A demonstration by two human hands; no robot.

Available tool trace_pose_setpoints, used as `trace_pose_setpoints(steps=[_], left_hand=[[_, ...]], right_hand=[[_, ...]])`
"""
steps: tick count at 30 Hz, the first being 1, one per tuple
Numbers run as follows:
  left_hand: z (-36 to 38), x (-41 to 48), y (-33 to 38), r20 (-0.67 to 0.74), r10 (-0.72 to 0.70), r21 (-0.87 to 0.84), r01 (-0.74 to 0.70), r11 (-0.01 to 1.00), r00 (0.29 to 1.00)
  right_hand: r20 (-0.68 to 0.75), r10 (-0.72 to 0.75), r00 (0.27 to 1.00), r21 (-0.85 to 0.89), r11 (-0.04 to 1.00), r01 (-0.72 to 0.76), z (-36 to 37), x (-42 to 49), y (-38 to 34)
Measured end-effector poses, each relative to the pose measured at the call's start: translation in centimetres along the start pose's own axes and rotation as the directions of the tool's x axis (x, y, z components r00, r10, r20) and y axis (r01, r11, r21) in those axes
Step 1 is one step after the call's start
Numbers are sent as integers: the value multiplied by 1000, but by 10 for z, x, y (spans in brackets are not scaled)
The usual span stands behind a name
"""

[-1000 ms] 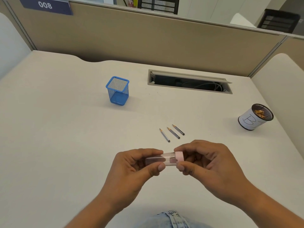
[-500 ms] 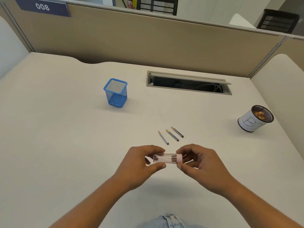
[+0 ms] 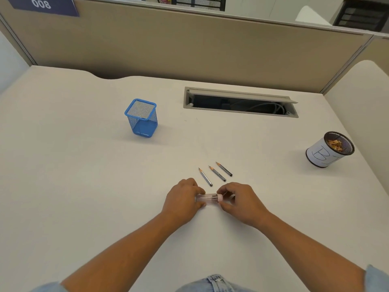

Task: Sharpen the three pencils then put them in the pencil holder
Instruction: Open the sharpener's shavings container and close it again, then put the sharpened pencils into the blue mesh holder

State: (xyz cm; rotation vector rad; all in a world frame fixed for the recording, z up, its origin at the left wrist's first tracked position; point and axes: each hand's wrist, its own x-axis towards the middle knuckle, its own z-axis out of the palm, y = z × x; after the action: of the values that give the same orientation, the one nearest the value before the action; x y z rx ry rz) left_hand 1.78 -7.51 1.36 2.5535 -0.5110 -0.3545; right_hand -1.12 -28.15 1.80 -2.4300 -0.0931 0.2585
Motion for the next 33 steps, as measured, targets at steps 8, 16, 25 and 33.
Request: trace_pose_setpoints(steps=[8, 16, 25, 33], left_hand=[[4, 3, -2, -19, -25, -36, 25, 999, 1000], [-6, -2, -9, -96, -73, -145, 59, 988, 993], [-22, 12, -13, -123, -83, -61, 76, 995, 989], [-22, 53, 2, -84, 73, 138, -61, 989, 994]], right_hand=[[3, -18, 1000, 36, 999, 18, 4, 5, 8], [-184, 27, 982, 84, 996, -11, -14, 2, 8], [-231, 89, 969, 54, 995, -79, -36, 24, 9], [-119, 158, 980, -91, 981, -170, -35, 58, 2]])
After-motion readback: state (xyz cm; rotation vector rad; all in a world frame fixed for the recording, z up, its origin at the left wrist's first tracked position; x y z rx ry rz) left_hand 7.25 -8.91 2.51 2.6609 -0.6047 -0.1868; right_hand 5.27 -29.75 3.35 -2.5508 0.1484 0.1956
